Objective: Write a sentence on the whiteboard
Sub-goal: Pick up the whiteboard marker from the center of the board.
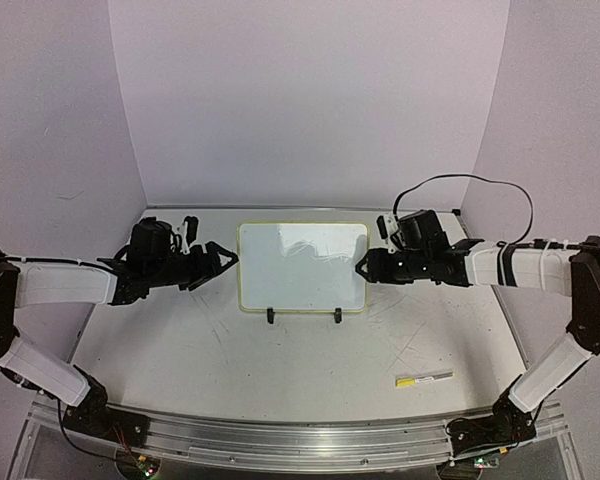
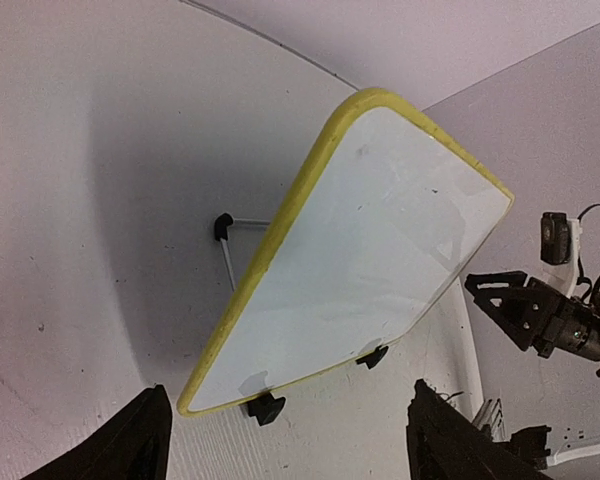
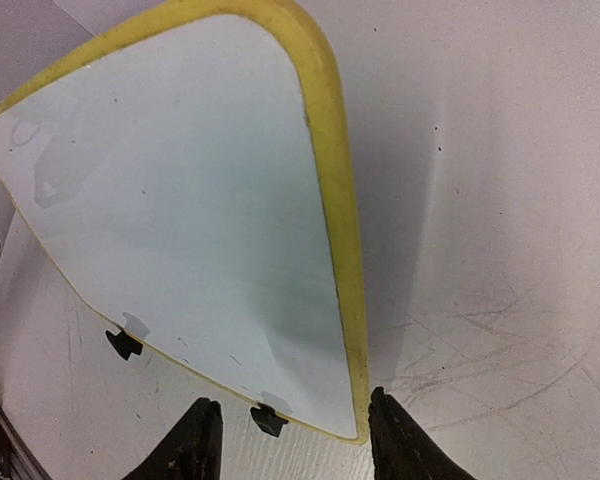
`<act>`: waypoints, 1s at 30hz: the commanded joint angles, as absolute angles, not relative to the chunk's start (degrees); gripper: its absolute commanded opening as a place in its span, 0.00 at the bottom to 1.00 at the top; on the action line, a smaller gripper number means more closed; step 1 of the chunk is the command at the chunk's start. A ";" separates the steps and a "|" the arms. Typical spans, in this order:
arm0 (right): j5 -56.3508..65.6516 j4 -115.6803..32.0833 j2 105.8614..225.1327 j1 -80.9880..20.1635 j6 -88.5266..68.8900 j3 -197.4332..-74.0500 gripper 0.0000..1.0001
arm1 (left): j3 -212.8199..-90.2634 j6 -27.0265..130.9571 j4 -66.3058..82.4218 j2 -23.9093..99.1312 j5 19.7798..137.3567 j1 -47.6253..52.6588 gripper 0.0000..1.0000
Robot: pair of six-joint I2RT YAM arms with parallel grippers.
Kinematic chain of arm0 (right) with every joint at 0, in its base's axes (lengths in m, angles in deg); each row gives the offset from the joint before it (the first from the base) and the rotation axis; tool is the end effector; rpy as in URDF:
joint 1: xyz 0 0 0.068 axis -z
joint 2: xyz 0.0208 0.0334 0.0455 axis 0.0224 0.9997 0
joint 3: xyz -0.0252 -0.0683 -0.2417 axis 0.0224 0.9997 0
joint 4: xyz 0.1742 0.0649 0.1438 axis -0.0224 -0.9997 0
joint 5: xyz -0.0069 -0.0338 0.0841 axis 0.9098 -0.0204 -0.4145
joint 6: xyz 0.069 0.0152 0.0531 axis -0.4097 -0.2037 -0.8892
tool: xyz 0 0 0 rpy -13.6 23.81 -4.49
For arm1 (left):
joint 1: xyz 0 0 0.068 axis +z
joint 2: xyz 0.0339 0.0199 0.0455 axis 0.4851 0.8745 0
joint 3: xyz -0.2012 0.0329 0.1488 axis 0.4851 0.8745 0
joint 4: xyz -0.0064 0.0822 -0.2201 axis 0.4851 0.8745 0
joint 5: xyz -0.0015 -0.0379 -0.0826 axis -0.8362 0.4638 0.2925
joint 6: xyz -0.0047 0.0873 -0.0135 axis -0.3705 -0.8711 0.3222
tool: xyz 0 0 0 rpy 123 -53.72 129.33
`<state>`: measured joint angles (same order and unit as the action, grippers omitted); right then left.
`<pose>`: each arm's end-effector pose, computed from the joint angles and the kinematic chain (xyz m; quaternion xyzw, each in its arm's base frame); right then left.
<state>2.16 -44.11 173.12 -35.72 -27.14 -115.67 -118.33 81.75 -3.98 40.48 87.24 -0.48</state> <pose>0.2818 0.2098 0.1990 -0.1195 0.8805 0.2896 0.3557 0.2596 -0.1733 0.1970 -0.0079 0.8387 -0.4087 0.3599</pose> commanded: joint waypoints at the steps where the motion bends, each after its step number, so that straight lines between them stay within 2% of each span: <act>1: 4.56 -38.88 175.44 -35.96 -27.34 -118.91 0.49 | -118.98 81.59 -8.76 42.13 90.75 -0.09 0.81; 17: 12.85 -38.47 182.02 -35.96 -24.64 -124.32 0.44 | -115.88 83.16 -9.25 43.71 88.84 -0.11 0.78; 30: 15.55 -40.68 182.35 -35.91 -19.91 -127.69 0.46 | -115.90 83.62 -9.88 44.51 90.57 -0.16 0.77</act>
